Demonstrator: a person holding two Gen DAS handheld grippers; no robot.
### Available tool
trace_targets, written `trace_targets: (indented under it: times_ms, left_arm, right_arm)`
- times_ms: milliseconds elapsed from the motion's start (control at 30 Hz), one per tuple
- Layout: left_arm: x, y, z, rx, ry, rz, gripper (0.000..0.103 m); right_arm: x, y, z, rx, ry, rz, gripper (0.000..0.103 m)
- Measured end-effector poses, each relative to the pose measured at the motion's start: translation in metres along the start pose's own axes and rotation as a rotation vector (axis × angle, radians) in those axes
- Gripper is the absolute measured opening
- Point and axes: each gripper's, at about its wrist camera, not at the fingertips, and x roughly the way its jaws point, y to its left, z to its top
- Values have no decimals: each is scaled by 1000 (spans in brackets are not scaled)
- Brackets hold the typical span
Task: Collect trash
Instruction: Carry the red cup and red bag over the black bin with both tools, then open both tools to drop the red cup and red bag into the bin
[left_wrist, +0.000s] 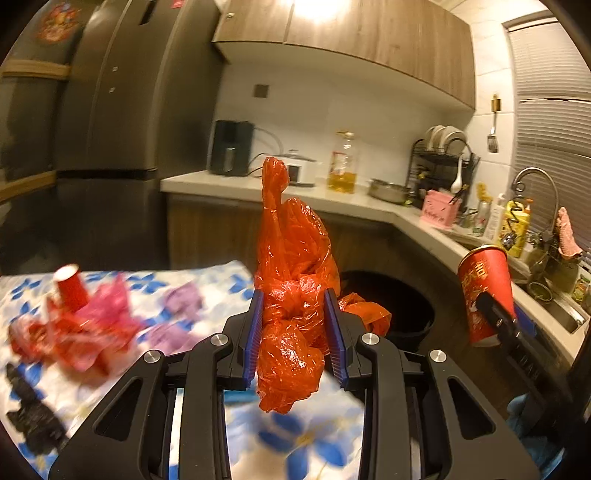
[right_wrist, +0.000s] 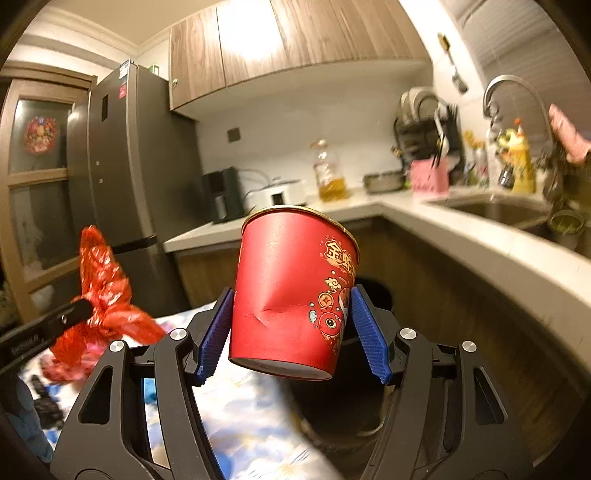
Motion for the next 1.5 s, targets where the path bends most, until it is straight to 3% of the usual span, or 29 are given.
trace_targets:
  times_ms: [167,467,867,1500]
  left_arm:
    - [38,-26,5,3,-25,-52,32]
    - [102,-47,-14,-4,11,-43,32]
    - [136,-65,-16,-12,8,-69,32]
    - [185,-72,-36,-14,107,-104,34]
  right_arm:
    - [24,-13,-1,-26,-35,-32,63]
    - [70,-37,-15,-7,-12,-16,64]
    - [102,-45,-25,-42,-10,-2,64]
    - [139,-54,-44,-60,60,-5,66]
